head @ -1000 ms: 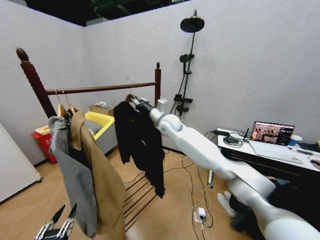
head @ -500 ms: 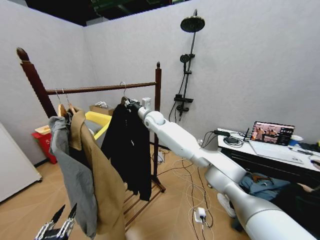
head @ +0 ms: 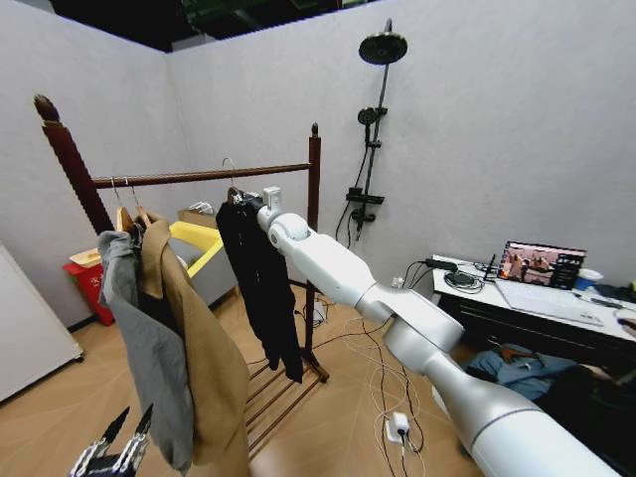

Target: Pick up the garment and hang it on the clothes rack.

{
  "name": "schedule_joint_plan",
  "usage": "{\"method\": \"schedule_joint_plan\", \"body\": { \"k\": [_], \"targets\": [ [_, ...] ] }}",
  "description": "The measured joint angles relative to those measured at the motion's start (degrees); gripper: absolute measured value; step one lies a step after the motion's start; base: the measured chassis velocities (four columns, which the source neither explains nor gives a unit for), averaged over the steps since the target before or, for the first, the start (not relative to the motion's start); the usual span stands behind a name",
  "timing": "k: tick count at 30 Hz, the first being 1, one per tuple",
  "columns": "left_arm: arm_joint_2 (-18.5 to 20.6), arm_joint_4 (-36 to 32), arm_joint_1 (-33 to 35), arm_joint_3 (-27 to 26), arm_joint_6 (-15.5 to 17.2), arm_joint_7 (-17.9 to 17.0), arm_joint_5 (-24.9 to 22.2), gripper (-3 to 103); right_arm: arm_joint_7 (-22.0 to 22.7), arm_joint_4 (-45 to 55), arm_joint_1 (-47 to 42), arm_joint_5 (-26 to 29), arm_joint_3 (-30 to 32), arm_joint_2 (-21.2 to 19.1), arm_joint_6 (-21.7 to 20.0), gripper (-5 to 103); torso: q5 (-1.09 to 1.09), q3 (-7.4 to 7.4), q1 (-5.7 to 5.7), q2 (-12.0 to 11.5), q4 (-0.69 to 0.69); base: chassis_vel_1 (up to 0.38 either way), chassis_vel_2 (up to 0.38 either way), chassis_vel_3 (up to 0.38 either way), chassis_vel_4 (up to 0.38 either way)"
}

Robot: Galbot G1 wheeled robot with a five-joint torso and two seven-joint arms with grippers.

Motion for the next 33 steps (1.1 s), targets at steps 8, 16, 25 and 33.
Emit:
{"method": "schedule_joint_plan", "body": {
  "k": [8, 16, 25, 33],
  "targets": [
    [0.0, 0.0, 0.0, 0.0, 0.0, 0.0, 0.0, 46, 1.7, 3.1, -1.8, 0.0, 0.1, -1.8, -1.3, 10, 0.01, 0.01, 0.01, 0.0, 0.01, 0.0, 0.0, 0.0, 0.0],
    [0.0, 0.0, 0.0, 0.0, 0.0, 0.0, 0.0, 46, 4.2, 5.1, -3.4, -1.6, 1.6, -2.5, -1.4, 23, 0.01, 0.01, 0.0, 0.0, 0.0, 0.0, 0.0, 0.0, 0.0],
    [0.0, 0.0, 0.0, 0.0, 0.0, 0.0, 0.0, 46, 8.7, 18.9, -6.4, -2.7, 3.5, -9.4, -1.0, 50, 0.02, 0.01, 0.0, 0.0, -0.01, 0.0, 0.0, 0.0, 0.0],
    [0.0, 0.0, 0.0, 0.0, 0.0, 0.0, 0.0, 46, 12.9, 32.9, -11.9, -7.5, 6.8, -20.8, -0.9, 78, 0.0, 0.01, 0.01, 0.0, 0.07, 0.0, 0.0, 0.0, 0.0]
  ]
}}
